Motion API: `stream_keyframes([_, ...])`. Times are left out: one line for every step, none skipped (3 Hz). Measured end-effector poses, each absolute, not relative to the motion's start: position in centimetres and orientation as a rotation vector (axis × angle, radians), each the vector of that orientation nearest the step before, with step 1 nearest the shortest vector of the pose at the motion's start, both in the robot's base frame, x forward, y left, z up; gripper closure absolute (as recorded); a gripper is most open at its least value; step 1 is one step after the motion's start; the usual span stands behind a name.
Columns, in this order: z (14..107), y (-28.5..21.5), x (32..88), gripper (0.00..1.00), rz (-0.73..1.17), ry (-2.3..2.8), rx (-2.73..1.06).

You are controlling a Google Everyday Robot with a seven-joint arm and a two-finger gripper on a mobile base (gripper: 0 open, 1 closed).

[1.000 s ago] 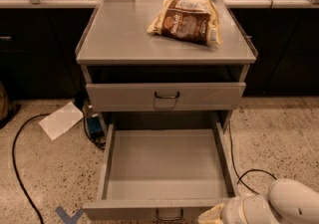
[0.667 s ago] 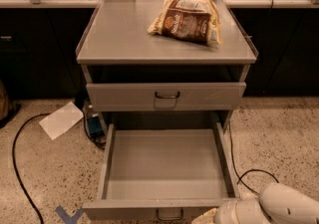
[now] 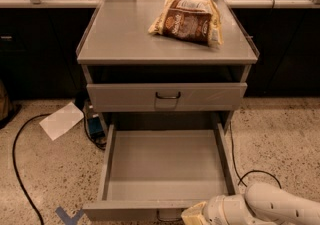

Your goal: Close middle drawer

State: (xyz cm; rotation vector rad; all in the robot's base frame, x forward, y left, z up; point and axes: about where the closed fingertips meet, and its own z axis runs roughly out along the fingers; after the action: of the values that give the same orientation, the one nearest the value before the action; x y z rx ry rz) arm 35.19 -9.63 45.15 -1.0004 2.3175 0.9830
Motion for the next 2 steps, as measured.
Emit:
stream_keyframes([43.34,-7.97,38.18,1.00,0.996,2.273,-0.988])
stream_keyframes([43.32,-7.95,38.17,1.00,0.996,2.274,-0.988])
